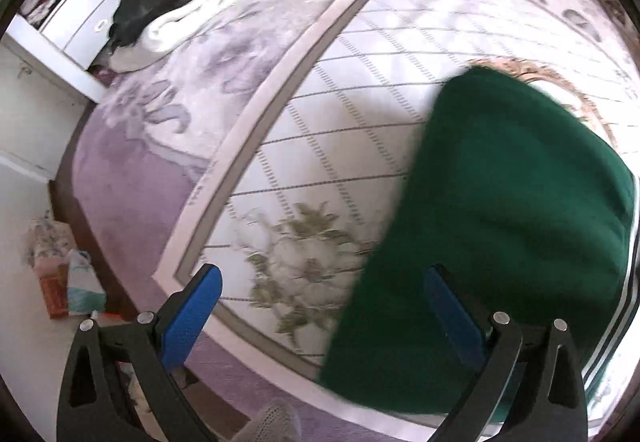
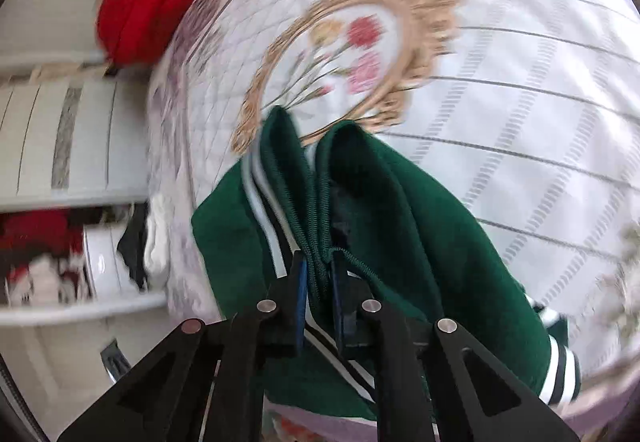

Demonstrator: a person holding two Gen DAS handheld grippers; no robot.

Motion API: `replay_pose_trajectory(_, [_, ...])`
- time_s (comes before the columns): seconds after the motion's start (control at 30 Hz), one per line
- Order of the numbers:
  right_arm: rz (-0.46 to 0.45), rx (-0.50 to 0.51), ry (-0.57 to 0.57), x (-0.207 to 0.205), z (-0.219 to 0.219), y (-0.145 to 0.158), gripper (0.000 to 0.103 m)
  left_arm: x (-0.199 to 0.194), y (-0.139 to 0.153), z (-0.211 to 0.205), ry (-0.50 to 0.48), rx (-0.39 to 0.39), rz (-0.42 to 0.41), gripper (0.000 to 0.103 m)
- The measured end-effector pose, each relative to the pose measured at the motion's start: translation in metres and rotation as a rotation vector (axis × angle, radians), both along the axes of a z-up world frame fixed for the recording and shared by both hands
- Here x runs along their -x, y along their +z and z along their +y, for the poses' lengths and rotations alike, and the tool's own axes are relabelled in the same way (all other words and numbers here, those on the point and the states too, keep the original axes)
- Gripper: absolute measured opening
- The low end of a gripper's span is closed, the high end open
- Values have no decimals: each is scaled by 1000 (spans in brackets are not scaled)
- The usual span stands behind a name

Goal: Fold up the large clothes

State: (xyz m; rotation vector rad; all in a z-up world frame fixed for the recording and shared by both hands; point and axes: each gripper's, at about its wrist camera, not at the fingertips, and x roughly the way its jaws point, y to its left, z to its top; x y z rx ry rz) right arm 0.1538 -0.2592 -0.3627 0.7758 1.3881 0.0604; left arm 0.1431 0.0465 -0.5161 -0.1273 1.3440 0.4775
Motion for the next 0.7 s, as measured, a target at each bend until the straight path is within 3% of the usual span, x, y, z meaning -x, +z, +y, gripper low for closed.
replay_pose_trajectory(0.1, [180,128,-19,6,-13,-41,12,5,-12,13,36,2,43,103])
replay_pose_trajectory(0.17, [251,88,-13,0,-21,-55,17,8,-13,18,58,14,42,103])
replay_pose_trajectory(0.23, [246,45,19,-10,-27,-43,20,11,-11,15,63,6,37,103])
replay_pose_trajectory(0.3, [192,73,51,-19,-33,-24,27,12,-12,12,67,-1,37,103])
replay_pose_trajectory(0.37, [130,97,57,-30,-42,-11,64,12,-15,11,71,7,40,103])
replay_pose_trajectory(0.4, [100,115,50,-39,-45,-6,69,11,-17,9,76,19,40,103])
replay_pose_trajectory(0.53, [54,95,115,-82,-31,-19,70,11,-17,6,86,16,32,103])
replay_pose_trajectory(0.57, [56,119,153,-89,-23,-26,51,12,-17,6,91,10,33,103])
replay_pose_trajectory(0.6, [51,135,179,-96,-14,-31,26,14,-16,7,100,4,35,103])
replay_pose_trajectory(0.63, [55,137,186,-97,-11,-31,13,15,-16,9,105,4,36,103])
replay_pose_trajectory(0.7, [-2,83,112,-88,-17,-13,11,20,-16,15,128,5,38,103])
